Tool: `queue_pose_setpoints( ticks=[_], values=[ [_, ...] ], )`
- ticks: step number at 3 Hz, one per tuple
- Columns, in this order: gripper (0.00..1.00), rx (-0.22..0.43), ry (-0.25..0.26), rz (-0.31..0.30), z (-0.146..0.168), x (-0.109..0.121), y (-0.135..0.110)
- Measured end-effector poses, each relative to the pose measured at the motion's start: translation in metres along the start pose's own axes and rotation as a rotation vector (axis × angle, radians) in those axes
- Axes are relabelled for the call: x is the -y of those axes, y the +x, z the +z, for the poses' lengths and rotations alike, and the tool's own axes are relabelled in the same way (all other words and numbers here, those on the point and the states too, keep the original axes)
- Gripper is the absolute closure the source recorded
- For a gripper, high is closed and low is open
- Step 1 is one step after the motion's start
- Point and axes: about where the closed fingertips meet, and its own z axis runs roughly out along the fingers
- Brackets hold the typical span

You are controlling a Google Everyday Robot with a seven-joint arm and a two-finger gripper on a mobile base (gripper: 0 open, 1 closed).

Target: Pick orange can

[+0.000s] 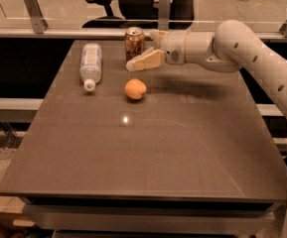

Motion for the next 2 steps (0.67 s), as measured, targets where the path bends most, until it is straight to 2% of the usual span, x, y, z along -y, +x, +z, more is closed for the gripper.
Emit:
queue_pose_setpoints(
  ticks=[2],
  values=[
    [0.0,0.068,-0.006,0.003,0.0158,0.0175,0.0033]
  ],
)
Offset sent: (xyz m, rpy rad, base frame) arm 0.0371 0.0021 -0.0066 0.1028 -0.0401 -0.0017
